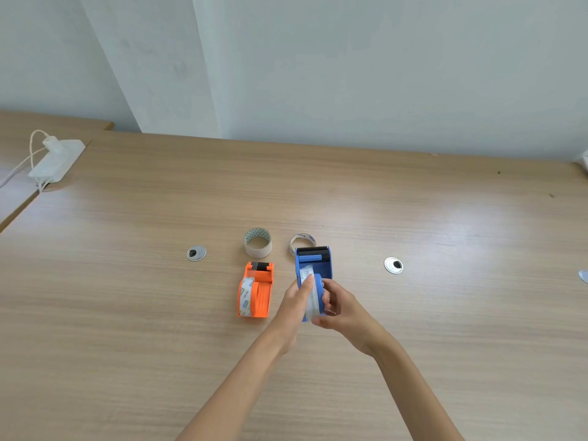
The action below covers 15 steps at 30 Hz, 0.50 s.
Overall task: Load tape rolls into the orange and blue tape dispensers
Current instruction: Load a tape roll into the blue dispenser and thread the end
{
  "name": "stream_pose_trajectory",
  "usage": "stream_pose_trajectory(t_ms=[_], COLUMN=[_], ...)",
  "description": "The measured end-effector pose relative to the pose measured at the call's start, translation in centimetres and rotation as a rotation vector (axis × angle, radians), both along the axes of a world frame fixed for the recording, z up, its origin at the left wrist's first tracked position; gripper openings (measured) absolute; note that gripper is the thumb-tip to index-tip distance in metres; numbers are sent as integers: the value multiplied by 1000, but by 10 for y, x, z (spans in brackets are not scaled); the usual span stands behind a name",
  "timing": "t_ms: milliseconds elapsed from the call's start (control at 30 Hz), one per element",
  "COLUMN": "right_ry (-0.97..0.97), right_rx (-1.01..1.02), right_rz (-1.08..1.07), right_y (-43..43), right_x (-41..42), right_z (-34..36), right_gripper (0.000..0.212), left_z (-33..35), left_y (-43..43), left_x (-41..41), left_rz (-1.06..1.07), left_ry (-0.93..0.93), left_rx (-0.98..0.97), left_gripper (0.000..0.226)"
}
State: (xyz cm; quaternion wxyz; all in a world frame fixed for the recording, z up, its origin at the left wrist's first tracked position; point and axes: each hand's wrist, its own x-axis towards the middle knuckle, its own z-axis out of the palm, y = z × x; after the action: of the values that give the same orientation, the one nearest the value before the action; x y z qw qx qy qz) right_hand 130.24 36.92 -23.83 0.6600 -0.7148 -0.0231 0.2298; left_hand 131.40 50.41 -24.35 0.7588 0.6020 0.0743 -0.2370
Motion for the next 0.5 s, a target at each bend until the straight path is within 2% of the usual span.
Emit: stream_pose_trajectory(t_ms=[133, 200, 267, 367, 500], right_ry=[8, -74, -233, -316, -320], right_rx=[-14, -69, -245, -389, -369], right_rz=[10, -152, -294, -221, -170], right_y=[-14, -21, -19, -3, 2], right_x=[0, 7, 17, 29, 37], right_z=[12, 22, 27, 24, 24], right_gripper=[42, 30, 19, 16, 5], left_z=[1, 3, 4, 3, 12], left_y=[-6, -6, -4, -5, -6], left_x=[-4, -6, -7, -9, -12], left_rz=[26, 27, 23, -28, -76], left_ry=[-54, -67, -70, -113, -175], left_rx=[25, 9, -8, 31, 30], left_gripper=[36, 26, 24, 32, 33])
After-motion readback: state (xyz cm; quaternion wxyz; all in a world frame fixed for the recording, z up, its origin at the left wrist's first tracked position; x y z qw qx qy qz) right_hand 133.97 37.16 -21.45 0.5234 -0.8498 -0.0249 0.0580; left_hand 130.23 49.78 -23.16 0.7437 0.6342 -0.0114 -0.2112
